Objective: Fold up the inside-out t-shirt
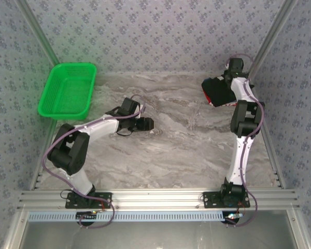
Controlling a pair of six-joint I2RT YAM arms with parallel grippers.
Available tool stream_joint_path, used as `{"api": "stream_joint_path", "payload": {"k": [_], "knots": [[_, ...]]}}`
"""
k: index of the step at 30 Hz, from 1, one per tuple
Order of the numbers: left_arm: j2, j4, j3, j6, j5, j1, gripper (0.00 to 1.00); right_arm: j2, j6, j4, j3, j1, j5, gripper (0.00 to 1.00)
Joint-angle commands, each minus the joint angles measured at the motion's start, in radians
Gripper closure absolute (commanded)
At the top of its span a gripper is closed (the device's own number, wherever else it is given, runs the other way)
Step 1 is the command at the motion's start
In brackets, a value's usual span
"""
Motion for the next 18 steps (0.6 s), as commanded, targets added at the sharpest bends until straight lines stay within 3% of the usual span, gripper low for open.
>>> {"api": "stream_joint_path", "payload": {"k": [1,3,7,12,18], "knots": [[-0.044,-0.028,0.007,0.015,-0.015,-0.004,0.33,-0.119,0.113,-0.045,0.011,-0.009,-0.053,0.44],[-0.056,-0.028,0.002,0.017,-0.02,-0.003,0.33,-0.17,0.167,-0.052,-0.014,-0.011,-0.097,0.31],[-0.092,-0.036,-0.014,0.028,-0.043,-0.004,0.32,-0.276,0.247,-0.041,-0.086,-0.004,-0.122,0.15],[-0.176,-0.031,-0.066,0.043,-0.111,0.011,0.32,-0.466,0.358,0.003,-0.31,0.054,-0.177,0.13],[-0.395,-0.004,-0.212,0.087,-0.327,0.082,0.28,-0.895,0.5,0.223,-0.904,0.243,-0.234,0.12]]}}
